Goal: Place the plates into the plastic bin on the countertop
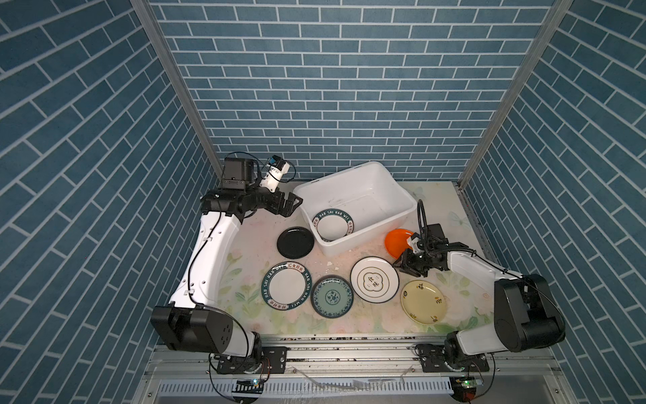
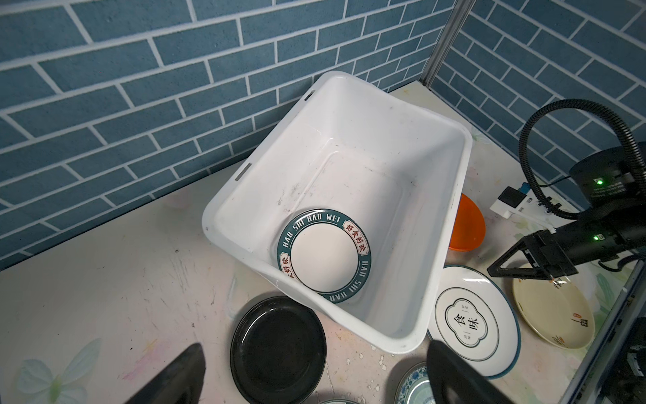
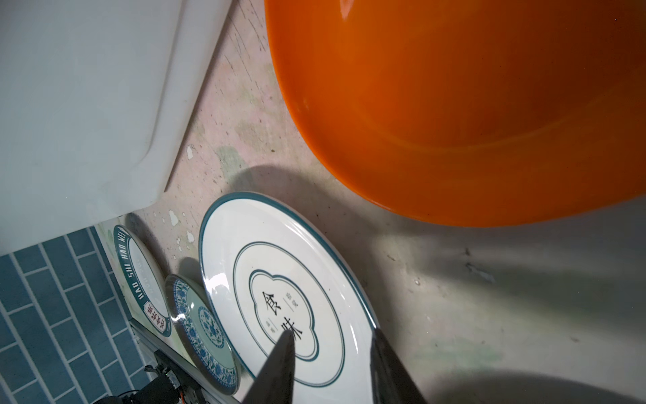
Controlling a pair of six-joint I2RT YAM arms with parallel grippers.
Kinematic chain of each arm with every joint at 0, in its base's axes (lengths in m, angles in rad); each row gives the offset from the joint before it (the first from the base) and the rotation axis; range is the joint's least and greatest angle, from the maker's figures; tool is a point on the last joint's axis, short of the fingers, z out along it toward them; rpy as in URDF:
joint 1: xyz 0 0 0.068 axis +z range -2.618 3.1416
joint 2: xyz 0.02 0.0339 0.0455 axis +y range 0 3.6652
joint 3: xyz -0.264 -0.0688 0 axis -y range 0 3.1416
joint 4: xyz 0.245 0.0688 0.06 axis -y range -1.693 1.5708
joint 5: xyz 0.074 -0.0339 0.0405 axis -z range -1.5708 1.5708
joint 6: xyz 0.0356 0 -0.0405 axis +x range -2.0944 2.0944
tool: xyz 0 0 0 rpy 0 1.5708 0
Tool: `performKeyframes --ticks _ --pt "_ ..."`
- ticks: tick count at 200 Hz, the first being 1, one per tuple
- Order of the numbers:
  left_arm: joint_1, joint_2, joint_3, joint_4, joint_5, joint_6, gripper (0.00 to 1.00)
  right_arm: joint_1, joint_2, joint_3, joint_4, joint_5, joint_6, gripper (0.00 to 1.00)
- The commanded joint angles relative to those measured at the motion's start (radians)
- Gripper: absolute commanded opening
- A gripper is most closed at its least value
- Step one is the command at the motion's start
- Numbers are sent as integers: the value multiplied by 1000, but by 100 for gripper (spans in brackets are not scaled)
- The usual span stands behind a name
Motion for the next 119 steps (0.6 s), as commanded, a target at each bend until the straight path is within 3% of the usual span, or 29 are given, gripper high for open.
performKeyframes --ticks 1,119 --pt "-8 -1 -14 -17 12 7 100 -4 31 30 -3 -28 -69 37" --pt "-8 1 -7 -35 42 -6 100 -4 115 18 12 -38 -135 34"
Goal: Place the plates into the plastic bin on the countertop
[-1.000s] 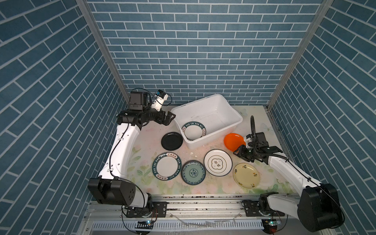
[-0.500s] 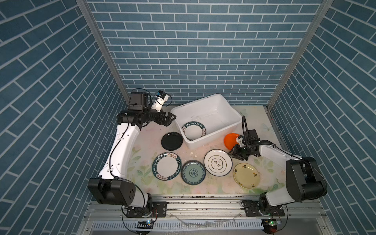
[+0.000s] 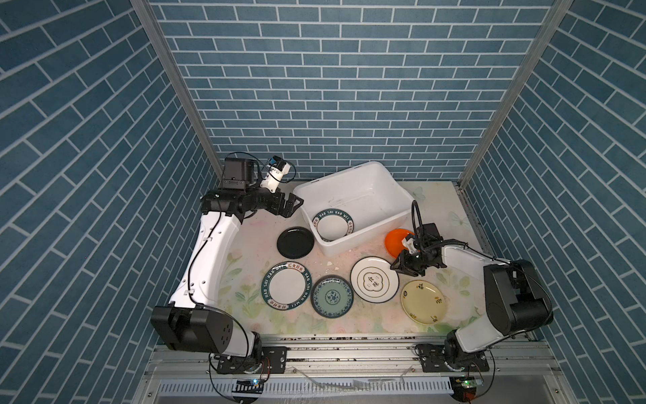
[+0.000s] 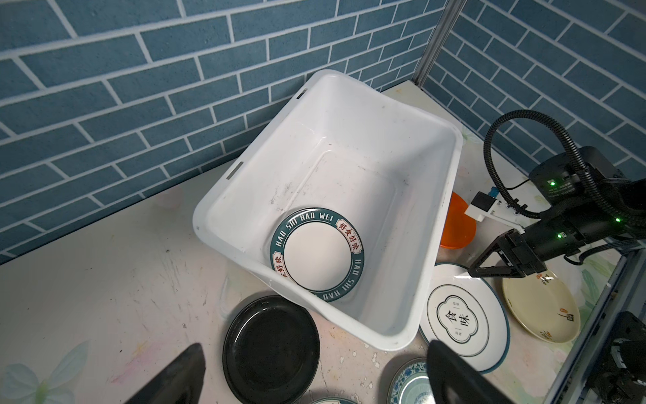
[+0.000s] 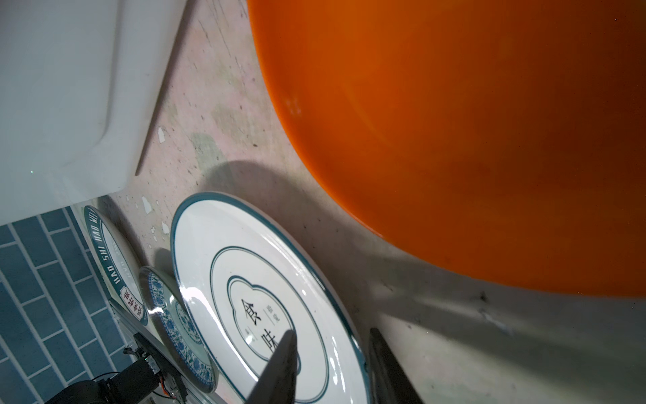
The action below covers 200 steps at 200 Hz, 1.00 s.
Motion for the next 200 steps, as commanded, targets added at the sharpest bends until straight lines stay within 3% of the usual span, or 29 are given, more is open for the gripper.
performKeyframes --ticks 1,200 --pt "-8 1 -7 -24 20 -5 100 -3 15 -8 11 -14 -46 34" --pt "-7 19 5 -14 56 -28 100 -3 7 -127 145 1 7 19"
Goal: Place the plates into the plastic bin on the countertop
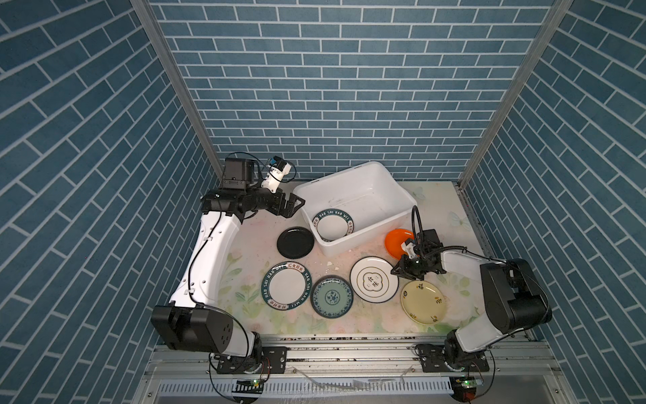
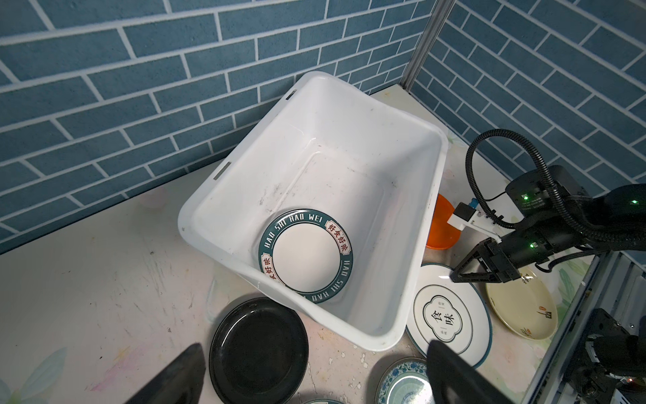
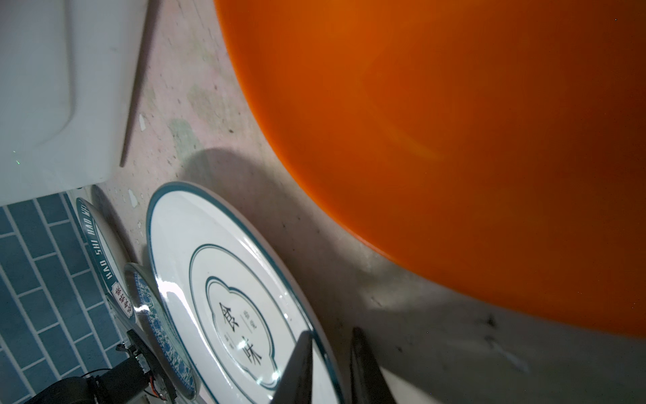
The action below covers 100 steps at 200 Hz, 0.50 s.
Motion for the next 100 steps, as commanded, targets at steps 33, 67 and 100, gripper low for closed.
performKeyframes --ticks 33,67,100 --pt "-8 25 17 -9 21 -14 99 -3 -15 -45 32 37 33 14" --pt "-8 31 21 -5 24 -20 100 -3 -32 -53 41 34 39 12" --pt "-9 34 26 -5 26 -23 100 -4 -58 -56 36 37 41 8"
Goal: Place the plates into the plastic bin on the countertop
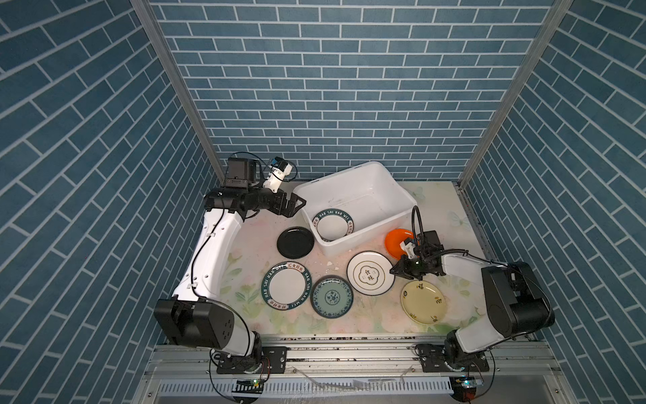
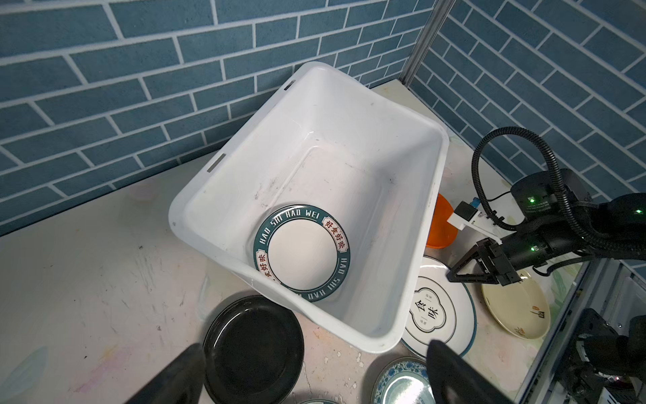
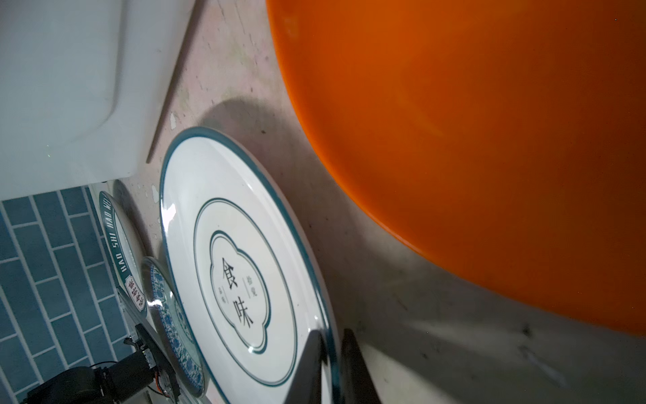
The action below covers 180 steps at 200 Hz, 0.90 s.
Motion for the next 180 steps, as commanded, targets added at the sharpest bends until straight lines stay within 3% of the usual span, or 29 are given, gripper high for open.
performKeyframes --ticks 1,29,180 --pt "-8 4 26 -5 14 -10 100 -4 -24 -19 -28 62 23 8" --pt "-8 6 30 -5 14 -8 100 -5 -38 -20 -30 63 23 0" --pt "-8 21 59 8 -28 -19 100 -22 -99 66 -144 22 2 0"
